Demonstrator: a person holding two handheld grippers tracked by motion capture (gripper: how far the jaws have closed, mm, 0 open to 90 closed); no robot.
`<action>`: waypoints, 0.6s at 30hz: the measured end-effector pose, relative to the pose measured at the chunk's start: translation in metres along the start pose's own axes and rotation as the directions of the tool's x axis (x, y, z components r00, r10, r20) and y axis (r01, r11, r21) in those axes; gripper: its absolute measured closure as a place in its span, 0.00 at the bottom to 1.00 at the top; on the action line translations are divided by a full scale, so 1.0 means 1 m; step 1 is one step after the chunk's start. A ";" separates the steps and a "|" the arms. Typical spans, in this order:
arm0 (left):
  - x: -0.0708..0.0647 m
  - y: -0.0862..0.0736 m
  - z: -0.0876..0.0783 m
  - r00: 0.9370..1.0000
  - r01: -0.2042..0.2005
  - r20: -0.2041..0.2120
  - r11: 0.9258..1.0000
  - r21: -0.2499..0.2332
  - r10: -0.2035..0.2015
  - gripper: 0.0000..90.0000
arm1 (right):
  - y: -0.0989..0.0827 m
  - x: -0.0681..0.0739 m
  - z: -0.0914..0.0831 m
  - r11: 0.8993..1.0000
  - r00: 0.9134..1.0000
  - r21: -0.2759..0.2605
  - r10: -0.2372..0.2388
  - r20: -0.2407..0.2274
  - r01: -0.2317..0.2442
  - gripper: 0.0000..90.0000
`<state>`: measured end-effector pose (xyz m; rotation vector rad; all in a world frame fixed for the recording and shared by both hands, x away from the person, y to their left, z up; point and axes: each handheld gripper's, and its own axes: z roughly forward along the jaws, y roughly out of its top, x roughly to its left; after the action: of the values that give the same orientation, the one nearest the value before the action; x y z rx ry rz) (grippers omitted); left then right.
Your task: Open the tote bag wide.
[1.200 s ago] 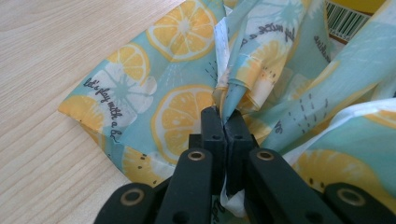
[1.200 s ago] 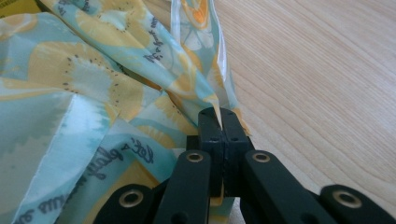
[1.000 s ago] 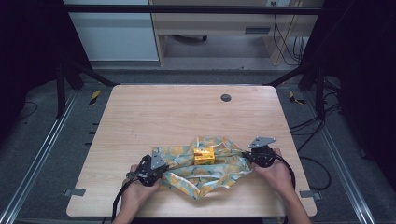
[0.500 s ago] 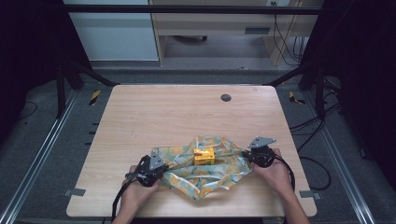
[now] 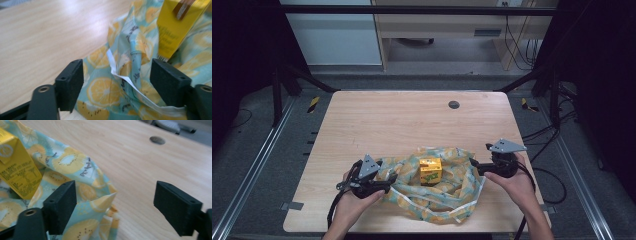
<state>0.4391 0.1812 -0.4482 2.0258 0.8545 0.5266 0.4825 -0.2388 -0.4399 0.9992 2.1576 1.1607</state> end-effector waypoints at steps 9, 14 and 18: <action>0.004 0.016 -0.020 1.000 -0.004 0.022 1.000 -0.015 0.005 0.13 | 0.013 -0.001 -0.029 0.996 0.999 -0.090 0.030 0.041 -0.026 0.12; -0.012 0.014 -0.016 0.995 -0.029 0.091 0.999 -0.015 0.030 0.11 | 0.011 -0.002 -0.031 0.995 0.998 -0.094 0.046 0.049 -0.041 0.12; -0.018 0.018 -0.010 0.994 -0.025 0.105 0.999 -0.032 0.028 0.09 | 0.012 0.000 -0.031 0.995 0.997 -0.087 0.050 0.065 -0.044 0.11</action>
<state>0.4277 0.1663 -0.4290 2.0210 0.7525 0.4401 0.4653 -0.2497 -0.4143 1.0412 2.0253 1.2134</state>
